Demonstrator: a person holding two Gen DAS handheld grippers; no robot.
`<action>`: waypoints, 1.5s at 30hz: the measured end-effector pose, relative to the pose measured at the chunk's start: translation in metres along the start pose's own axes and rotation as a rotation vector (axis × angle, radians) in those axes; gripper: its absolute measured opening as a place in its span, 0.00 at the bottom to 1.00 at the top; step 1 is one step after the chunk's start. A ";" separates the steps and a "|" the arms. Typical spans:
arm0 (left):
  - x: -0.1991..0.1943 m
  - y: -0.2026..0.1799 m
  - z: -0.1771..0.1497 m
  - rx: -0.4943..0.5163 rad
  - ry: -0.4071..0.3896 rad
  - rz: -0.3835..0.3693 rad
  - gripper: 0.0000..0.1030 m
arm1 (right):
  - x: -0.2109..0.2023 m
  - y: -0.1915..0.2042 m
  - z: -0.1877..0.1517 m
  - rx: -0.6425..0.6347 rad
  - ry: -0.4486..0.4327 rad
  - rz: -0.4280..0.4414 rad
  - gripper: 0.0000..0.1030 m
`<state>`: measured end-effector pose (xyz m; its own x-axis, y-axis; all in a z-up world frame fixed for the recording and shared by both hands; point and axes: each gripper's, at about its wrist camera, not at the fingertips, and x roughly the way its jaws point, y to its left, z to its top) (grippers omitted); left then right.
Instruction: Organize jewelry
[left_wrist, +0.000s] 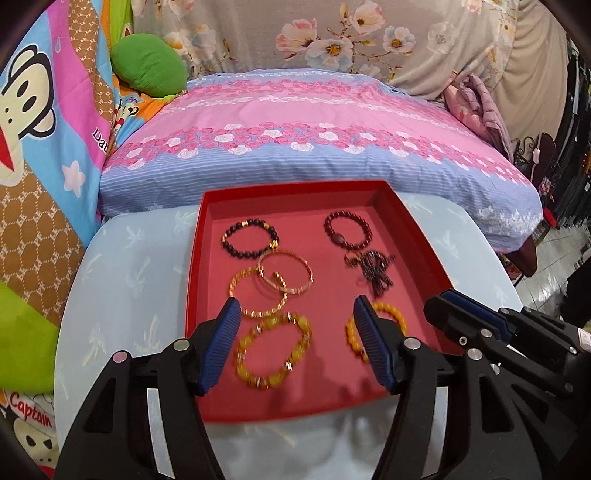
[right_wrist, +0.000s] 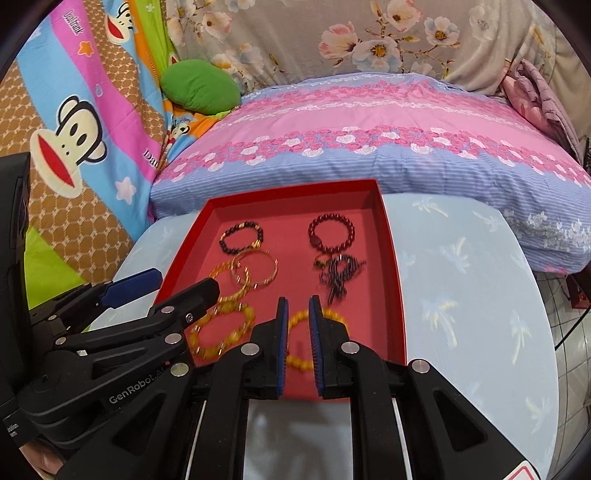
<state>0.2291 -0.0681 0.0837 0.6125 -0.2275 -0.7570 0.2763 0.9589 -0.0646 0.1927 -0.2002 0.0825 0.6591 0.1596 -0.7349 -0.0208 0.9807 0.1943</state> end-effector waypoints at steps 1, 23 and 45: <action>-0.005 -0.002 -0.008 0.005 0.006 -0.003 0.59 | -0.005 0.000 -0.007 0.001 0.005 0.001 0.13; -0.054 -0.021 -0.141 0.006 0.094 -0.033 0.59 | -0.056 -0.001 -0.146 -0.007 0.137 -0.028 0.20; -0.062 0.000 -0.185 -0.046 0.156 -0.010 0.59 | -0.037 0.021 -0.168 -0.087 0.164 -0.041 0.22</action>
<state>0.0540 -0.0221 0.0101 0.4865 -0.2113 -0.8478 0.2454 0.9643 -0.0995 0.0411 -0.1670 0.0043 0.5298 0.1288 -0.8383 -0.0660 0.9917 0.1106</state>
